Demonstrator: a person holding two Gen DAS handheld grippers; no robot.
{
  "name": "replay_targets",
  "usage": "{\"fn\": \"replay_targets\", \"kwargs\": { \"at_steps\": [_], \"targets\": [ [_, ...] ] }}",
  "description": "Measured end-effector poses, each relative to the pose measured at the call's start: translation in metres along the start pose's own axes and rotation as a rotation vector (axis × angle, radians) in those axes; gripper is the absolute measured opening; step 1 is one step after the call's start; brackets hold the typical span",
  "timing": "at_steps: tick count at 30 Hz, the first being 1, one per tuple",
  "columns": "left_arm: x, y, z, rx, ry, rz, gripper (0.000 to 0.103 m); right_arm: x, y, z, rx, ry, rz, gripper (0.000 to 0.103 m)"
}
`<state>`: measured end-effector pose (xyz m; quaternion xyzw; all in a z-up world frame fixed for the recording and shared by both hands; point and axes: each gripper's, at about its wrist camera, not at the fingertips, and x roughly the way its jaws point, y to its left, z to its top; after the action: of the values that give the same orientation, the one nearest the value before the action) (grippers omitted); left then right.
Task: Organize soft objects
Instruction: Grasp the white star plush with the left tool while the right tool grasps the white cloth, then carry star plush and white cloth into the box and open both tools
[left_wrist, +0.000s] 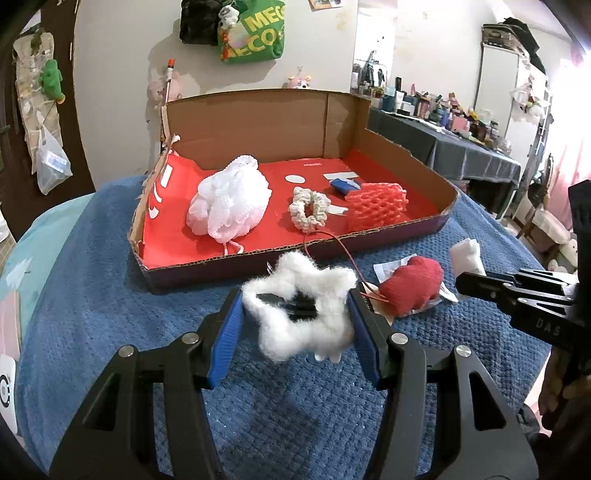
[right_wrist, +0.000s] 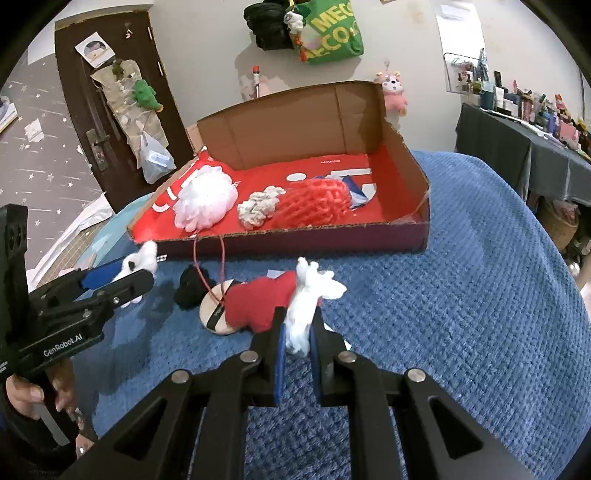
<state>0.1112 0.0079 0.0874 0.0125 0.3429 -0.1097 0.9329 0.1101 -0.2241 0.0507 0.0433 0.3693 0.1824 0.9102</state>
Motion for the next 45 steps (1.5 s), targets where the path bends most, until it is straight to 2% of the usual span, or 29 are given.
{"fn": "replay_targets", "kwargs": {
  "at_steps": [9, 12, 16, 18, 22, 27, 31, 37, 42, 45],
  "targets": [
    [-0.002, -0.002, 0.0, 0.005, -0.001, -0.006, 0.053, 0.002, 0.004, -0.001, -0.005, 0.006, 0.006, 0.013],
    [-0.002, -0.002, 0.008, 0.005, -0.005, -0.029, 0.053, 0.004, 0.004, 0.001, -0.006, 0.007, 0.014, 0.013],
    [0.002, 0.001, 0.041, 0.019, -0.027, -0.09, 0.053, 0.004, 0.004, 0.021, -0.003, -0.006, 0.08, 0.013],
    [0.01, 0.004, 0.068, 0.033, -0.028, -0.137, 0.053, 0.004, 0.006, 0.042, -0.017, -0.025, 0.124, 0.013],
    [0.042, 0.013, 0.123, 0.071, 0.003, -0.166, 0.053, 0.019, 0.005, 0.097, -0.052, -0.036, 0.173, 0.014],
    [0.108, 0.024, 0.17, 0.098, 0.132, -0.16, 0.053, 0.076, -0.007, 0.157, -0.06, 0.077, 0.194, 0.014],
    [0.151, 0.033, 0.184, 0.108, 0.229, -0.161, 0.053, 0.132, -0.011, 0.186, -0.062, 0.205, 0.217, 0.014],
    [0.193, 0.041, 0.181, 0.118, 0.34, -0.156, 0.053, 0.186, -0.013, 0.2, -0.042, 0.347, 0.238, 0.014],
    [0.211, 0.046, 0.174, 0.128, 0.412, -0.153, 0.053, 0.207, -0.016, 0.202, -0.027, 0.406, 0.241, 0.014],
    [0.22, 0.048, 0.17, 0.134, 0.439, -0.142, 0.053, 0.217, -0.015, 0.204, -0.048, 0.432, 0.212, 0.016]
  ]
}}
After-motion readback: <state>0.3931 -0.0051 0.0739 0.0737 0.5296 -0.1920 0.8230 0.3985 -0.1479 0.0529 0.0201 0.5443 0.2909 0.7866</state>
